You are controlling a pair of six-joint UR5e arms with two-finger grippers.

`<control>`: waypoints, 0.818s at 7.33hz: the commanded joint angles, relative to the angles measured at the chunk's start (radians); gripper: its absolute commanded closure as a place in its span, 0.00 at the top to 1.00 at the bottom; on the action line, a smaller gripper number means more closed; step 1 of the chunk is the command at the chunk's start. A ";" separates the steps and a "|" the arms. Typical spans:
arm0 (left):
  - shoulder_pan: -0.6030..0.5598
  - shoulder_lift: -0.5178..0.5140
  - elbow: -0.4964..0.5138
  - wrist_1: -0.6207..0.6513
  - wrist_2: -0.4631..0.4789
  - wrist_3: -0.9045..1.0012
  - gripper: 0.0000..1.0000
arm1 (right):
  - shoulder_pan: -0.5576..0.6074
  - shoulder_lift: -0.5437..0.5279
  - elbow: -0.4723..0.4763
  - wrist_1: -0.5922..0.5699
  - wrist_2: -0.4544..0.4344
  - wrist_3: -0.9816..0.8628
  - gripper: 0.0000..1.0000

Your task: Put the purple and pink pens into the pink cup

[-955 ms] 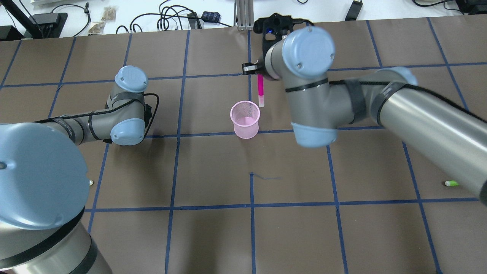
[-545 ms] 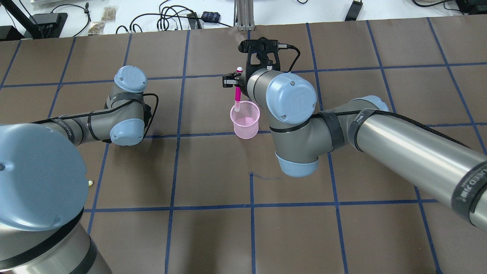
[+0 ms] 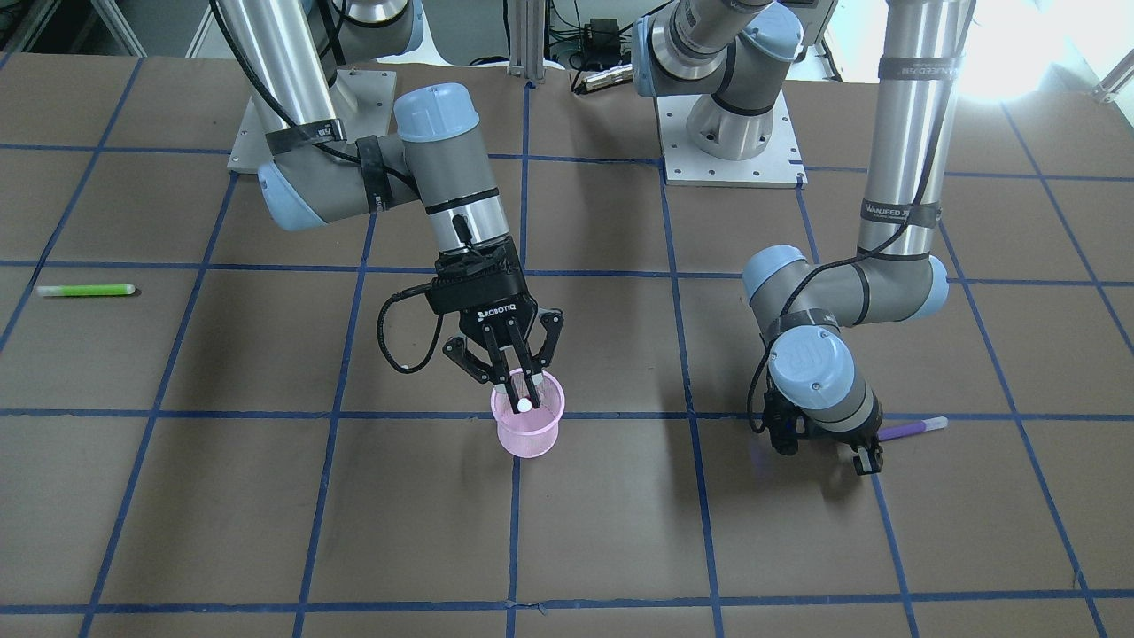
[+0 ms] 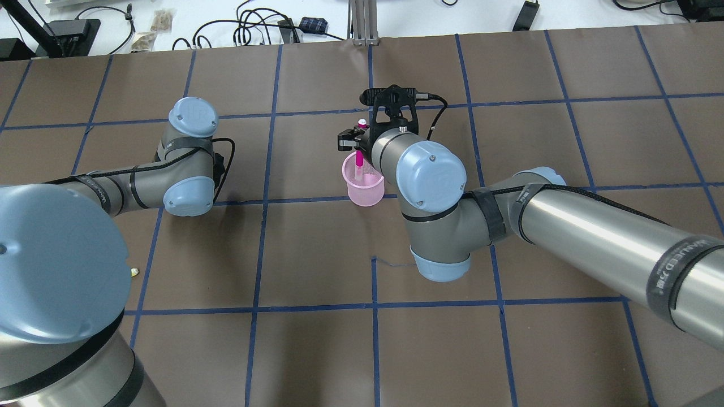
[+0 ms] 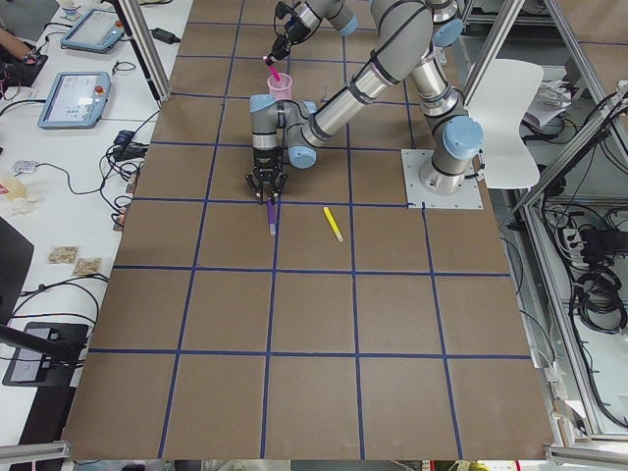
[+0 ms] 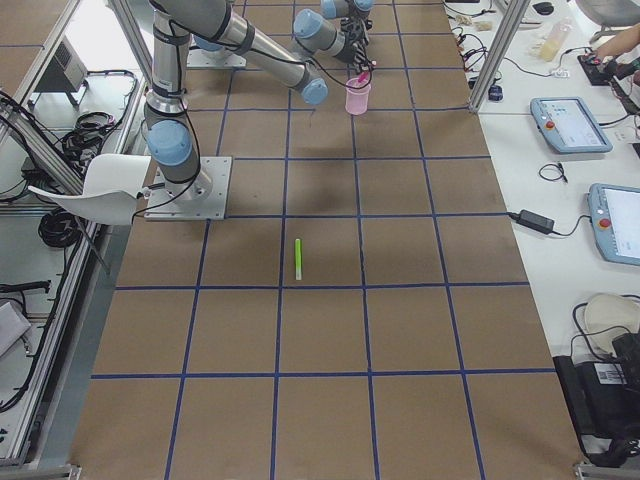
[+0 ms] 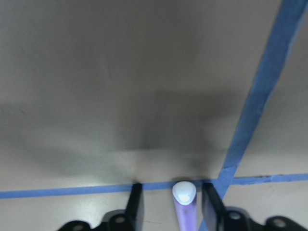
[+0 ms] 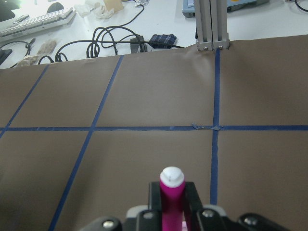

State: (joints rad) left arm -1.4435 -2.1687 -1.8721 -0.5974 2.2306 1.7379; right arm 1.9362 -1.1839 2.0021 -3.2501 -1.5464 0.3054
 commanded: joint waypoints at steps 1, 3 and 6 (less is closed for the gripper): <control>0.000 0.001 0.001 0.005 0.000 -0.001 0.00 | -0.003 0.004 -0.002 0.003 -0.064 -0.005 0.99; 0.000 0.019 0.007 0.007 -0.008 0.018 0.00 | -0.043 -0.011 -0.090 0.107 -0.063 -0.017 1.00; 0.000 0.088 0.025 0.002 -0.126 0.049 0.00 | -0.103 -0.036 -0.438 0.689 0.003 -0.025 1.00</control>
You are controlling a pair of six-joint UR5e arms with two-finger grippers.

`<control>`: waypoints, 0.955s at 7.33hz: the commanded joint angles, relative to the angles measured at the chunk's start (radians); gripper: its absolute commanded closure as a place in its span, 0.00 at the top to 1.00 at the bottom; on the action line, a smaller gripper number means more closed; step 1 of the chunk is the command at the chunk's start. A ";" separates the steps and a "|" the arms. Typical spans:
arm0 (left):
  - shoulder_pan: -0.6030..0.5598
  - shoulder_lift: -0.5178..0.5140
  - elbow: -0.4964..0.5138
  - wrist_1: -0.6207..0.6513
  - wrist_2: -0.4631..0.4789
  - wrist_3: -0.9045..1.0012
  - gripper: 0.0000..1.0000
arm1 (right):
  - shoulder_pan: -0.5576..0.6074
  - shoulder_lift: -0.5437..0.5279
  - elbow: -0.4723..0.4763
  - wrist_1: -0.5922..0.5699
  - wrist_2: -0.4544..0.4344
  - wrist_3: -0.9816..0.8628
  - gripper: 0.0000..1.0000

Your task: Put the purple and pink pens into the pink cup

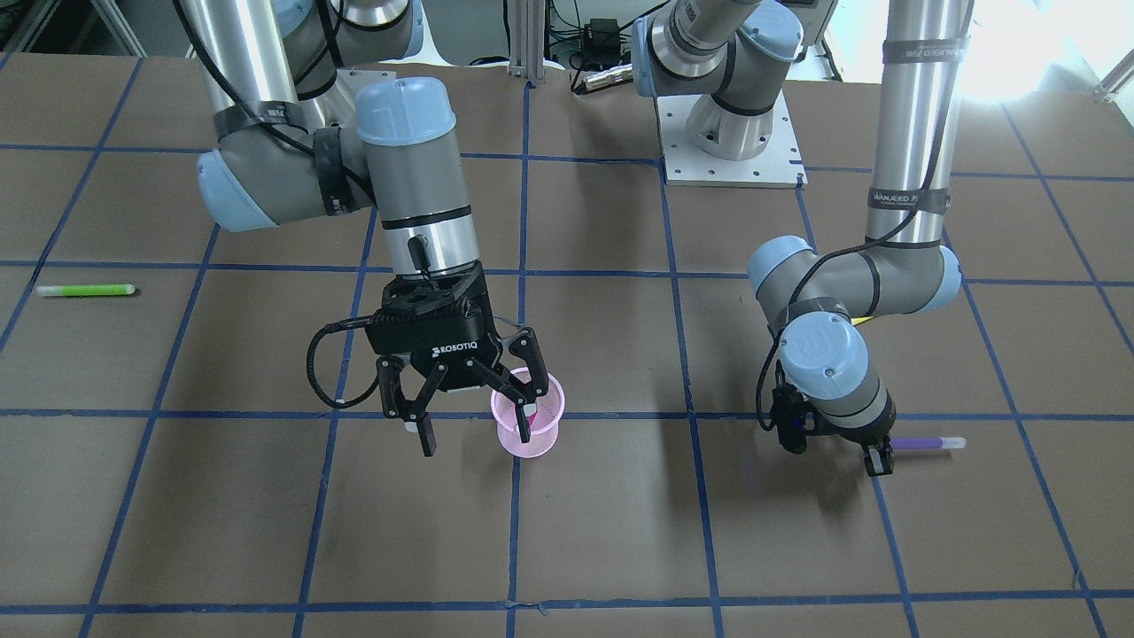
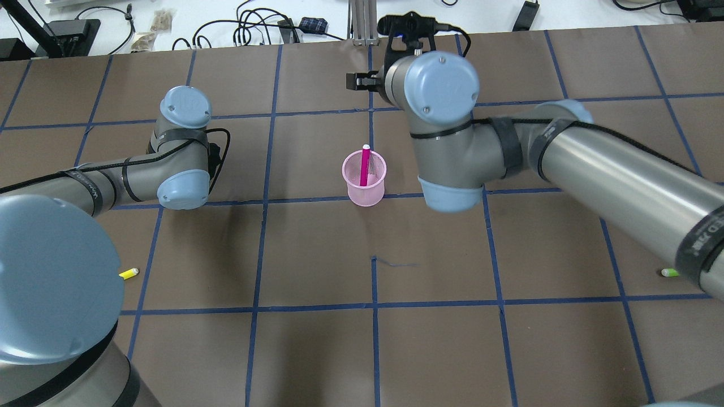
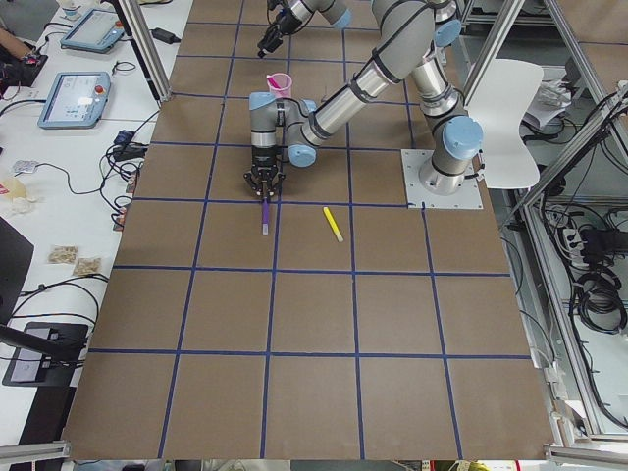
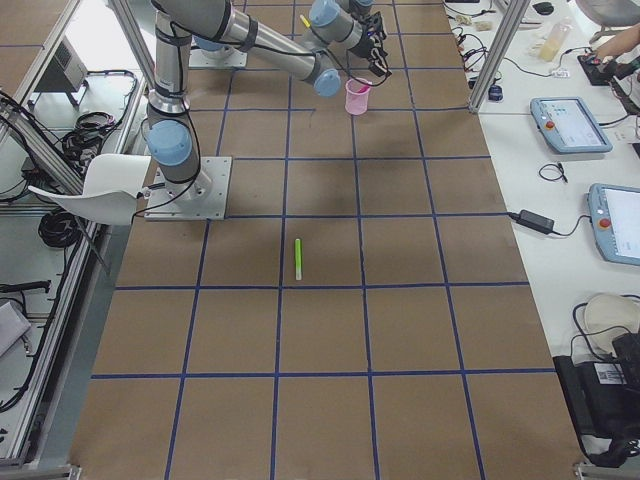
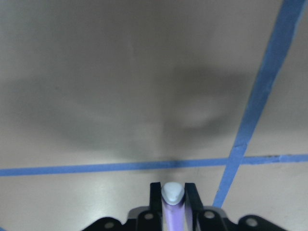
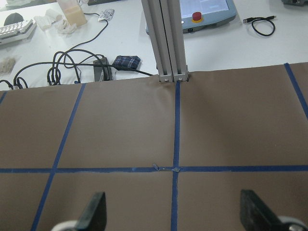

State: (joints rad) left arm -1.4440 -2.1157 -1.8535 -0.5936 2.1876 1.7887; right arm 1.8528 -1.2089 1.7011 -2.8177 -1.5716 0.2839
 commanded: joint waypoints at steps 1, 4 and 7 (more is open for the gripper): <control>-0.002 0.080 0.016 -0.002 -0.154 -0.055 0.00 | -0.038 -0.014 -0.211 0.450 0.033 -0.009 1.00; -0.018 0.219 0.023 -0.084 -0.525 -0.395 0.00 | -0.156 -0.099 -0.331 0.944 0.022 -0.220 1.00; -0.024 0.295 0.020 -0.130 -0.988 -0.784 0.00 | -0.227 -0.246 -0.304 1.271 0.013 -0.336 1.00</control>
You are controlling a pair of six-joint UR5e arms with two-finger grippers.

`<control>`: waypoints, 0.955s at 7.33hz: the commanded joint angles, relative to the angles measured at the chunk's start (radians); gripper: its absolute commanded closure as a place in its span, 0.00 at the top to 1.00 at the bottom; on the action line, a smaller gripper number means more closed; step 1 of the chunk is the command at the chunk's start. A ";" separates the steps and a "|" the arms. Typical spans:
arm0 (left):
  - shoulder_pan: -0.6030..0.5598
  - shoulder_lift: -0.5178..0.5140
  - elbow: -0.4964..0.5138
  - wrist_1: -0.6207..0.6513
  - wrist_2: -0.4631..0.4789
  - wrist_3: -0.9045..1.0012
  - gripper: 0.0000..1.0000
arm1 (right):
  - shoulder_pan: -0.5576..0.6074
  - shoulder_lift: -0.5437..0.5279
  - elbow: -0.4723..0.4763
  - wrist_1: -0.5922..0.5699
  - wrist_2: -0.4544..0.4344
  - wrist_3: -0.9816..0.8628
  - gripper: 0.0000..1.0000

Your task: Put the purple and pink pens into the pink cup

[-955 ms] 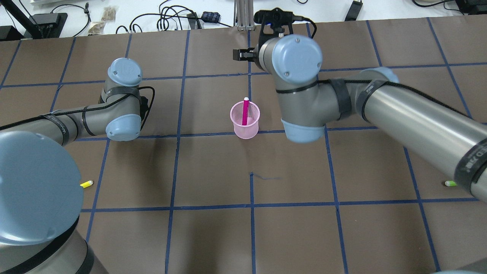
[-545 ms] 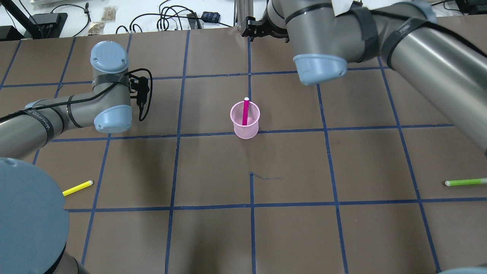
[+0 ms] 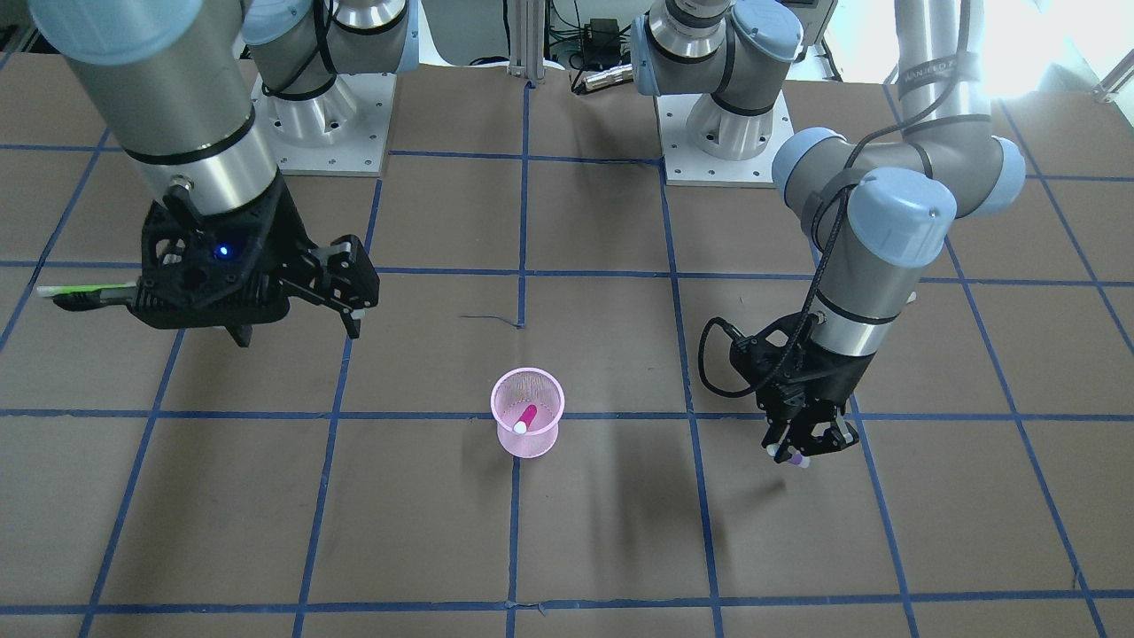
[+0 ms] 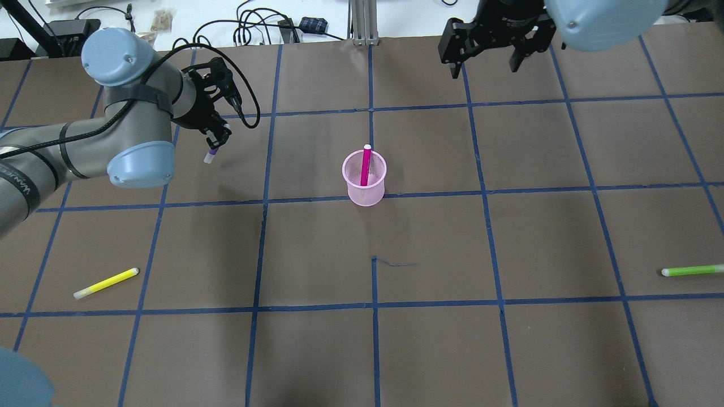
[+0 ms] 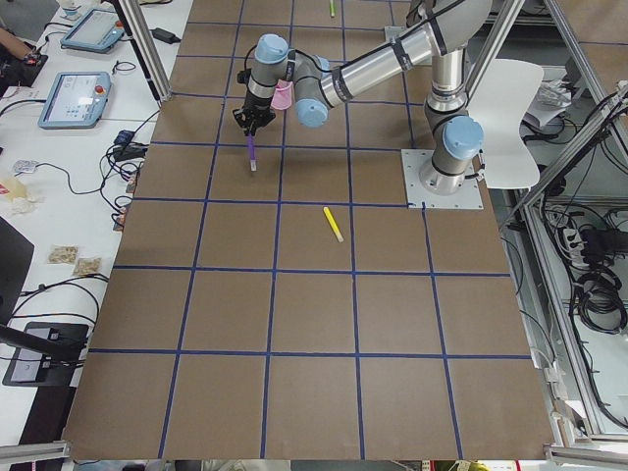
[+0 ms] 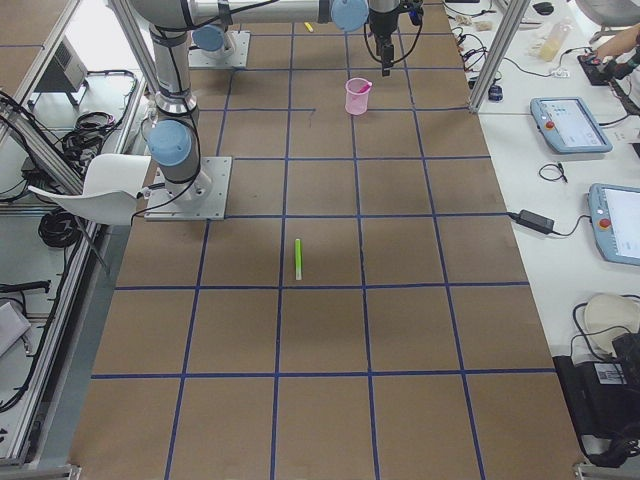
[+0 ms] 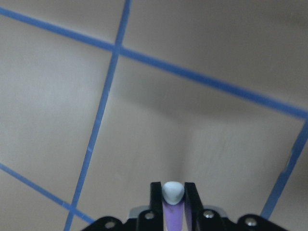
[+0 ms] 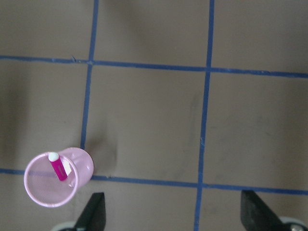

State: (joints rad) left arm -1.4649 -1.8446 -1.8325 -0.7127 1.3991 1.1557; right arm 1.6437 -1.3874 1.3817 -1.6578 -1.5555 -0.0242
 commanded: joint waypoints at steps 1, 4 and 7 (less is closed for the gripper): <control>-0.012 0.033 -0.010 0.007 -0.329 -0.254 0.00 | -0.010 -0.097 0.025 0.112 -0.009 -0.013 1.00; -0.174 0.036 -0.033 0.201 -0.416 -0.454 0.00 | -0.027 -0.102 0.042 0.101 -0.032 -0.026 1.00; -0.215 0.042 -0.111 0.283 -0.420 -0.531 0.00 | -0.084 -0.111 0.053 0.104 -0.032 -0.072 1.00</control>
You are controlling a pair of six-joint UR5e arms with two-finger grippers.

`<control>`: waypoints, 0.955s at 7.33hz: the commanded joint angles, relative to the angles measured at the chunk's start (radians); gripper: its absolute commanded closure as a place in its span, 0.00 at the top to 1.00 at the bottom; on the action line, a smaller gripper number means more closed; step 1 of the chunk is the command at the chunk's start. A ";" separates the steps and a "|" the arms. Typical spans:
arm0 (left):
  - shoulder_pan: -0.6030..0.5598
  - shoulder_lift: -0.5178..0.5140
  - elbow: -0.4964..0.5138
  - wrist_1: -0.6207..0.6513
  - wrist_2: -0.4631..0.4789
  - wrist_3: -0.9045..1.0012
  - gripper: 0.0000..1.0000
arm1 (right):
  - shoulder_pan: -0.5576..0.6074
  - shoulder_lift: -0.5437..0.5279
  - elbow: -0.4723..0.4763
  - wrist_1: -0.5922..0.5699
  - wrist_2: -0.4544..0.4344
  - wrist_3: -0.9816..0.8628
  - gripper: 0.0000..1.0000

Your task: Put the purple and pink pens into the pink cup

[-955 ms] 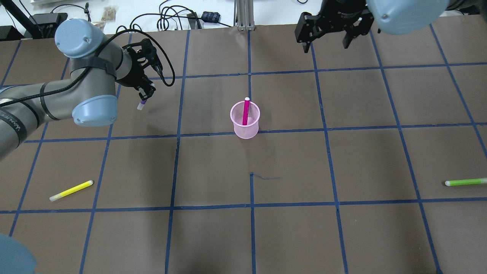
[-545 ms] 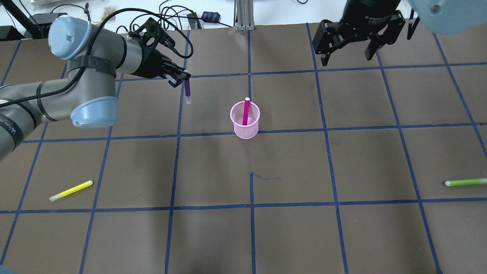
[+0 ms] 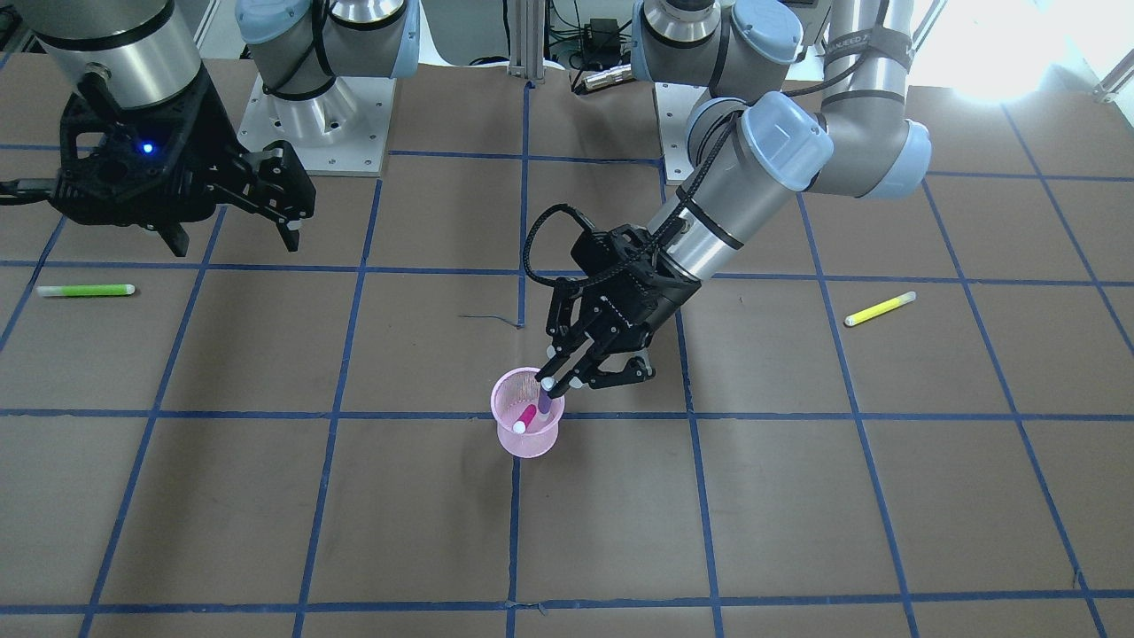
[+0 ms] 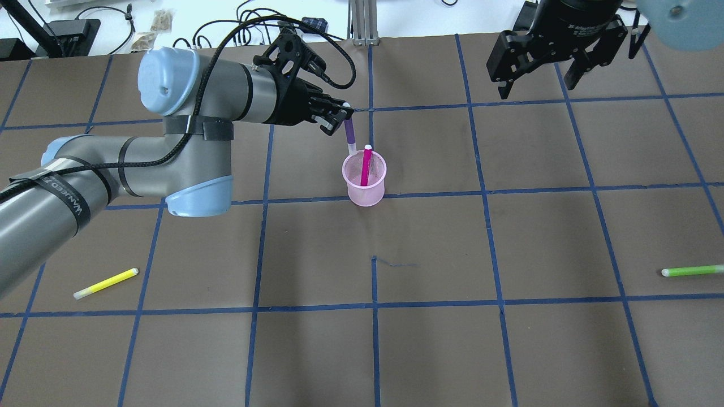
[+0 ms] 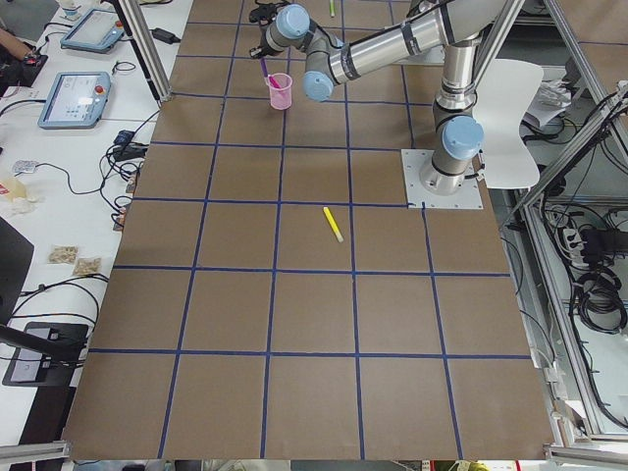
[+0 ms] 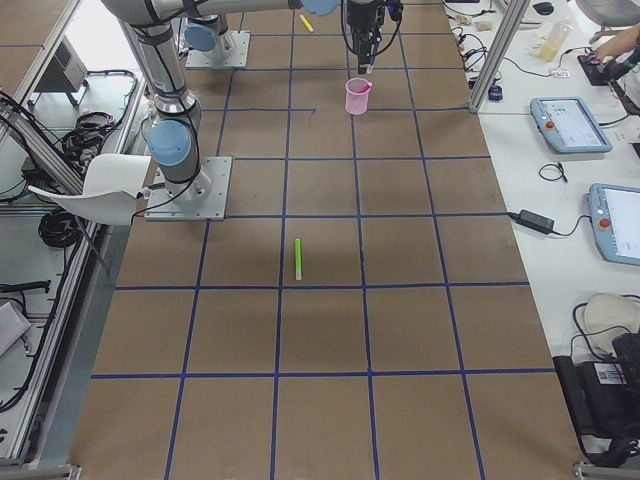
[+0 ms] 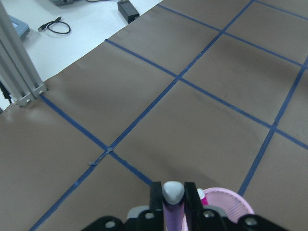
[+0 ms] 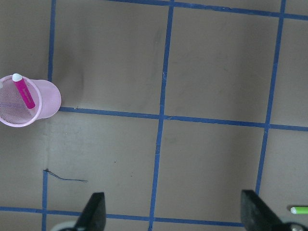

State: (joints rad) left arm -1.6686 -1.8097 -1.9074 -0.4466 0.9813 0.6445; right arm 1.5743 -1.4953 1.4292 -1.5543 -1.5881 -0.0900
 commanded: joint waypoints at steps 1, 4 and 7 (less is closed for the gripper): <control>-0.011 0.007 -0.056 0.017 -0.006 -0.022 0.00 | -0.011 -0.006 0.005 0.008 0.000 0.003 1.00; -0.023 -0.013 -0.059 0.005 -0.001 -0.026 1.00 | -0.011 -0.005 0.005 0.008 -0.001 0.003 1.00; 0.035 0.010 -0.062 0.011 -0.007 -0.028 1.00 | -0.011 -0.006 0.005 0.004 0.000 0.004 1.00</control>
State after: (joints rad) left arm -1.6624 -1.8083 -1.9640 -0.4389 0.9769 0.6179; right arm 1.5627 -1.5015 1.4342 -1.5483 -1.5889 -0.0871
